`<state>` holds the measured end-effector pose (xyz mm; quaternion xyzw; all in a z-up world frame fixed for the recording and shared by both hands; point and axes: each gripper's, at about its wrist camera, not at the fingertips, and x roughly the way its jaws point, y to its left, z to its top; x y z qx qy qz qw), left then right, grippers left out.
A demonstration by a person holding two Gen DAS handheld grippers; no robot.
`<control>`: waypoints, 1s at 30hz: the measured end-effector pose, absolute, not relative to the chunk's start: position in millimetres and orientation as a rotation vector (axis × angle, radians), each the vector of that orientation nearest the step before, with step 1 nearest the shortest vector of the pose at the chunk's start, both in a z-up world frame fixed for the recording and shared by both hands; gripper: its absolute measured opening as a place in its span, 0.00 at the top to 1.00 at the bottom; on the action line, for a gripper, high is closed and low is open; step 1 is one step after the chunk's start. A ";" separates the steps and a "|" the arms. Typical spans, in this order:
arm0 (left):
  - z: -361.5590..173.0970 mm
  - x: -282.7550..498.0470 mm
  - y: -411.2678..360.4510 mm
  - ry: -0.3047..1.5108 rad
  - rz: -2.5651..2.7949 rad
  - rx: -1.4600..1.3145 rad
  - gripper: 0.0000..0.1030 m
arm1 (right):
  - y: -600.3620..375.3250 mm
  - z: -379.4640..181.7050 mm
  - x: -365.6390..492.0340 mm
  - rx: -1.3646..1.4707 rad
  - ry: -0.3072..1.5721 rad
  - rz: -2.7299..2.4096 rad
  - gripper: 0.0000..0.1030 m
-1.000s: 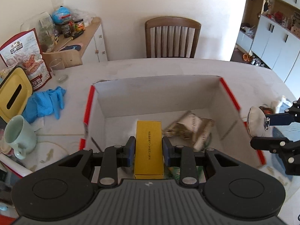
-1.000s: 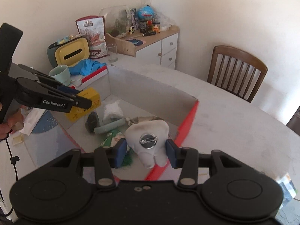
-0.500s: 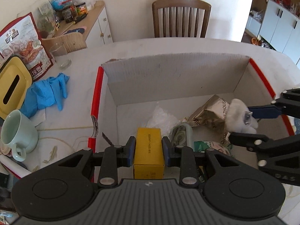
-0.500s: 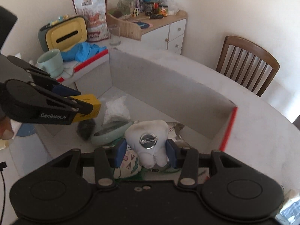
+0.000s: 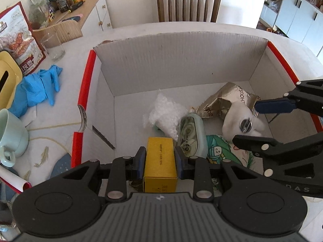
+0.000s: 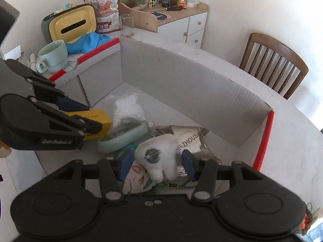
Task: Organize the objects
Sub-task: 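Open both grippers to release the yellow box and plush in the box, then move both grippers back over the items on the table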
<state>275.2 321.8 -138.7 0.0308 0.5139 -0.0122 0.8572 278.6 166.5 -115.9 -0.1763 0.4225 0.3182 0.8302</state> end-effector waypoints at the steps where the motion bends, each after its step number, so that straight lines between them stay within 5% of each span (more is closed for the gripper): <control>1: -139.2 275.5 321.9 1.086 -0.027 0.062 0.71 | 167.6 -115.3 278.7 -0.375 0.894 0.670 0.47; 8: -136.7 272.4 321.6 1.093 -0.036 0.046 0.70 | 159.7 -108.1 269.4 -0.362 0.880 0.672 0.46; 11: -132.5 268.5 320.3 1.074 -0.037 0.045 0.44 | 155.3 -102.5 264.3 -0.348 0.873 0.675 0.44; 13: -127.8 265.3 319.1 1.056 -0.050 0.033 0.39 | 151.3 -97.2 260.6 -0.335 0.865 0.677 0.44; 30: -85.9 234.9 303.4 0.945 -0.107 0.021 0.33 | 106.7 -46.3 228.4 -0.220 0.794 0.661 0.38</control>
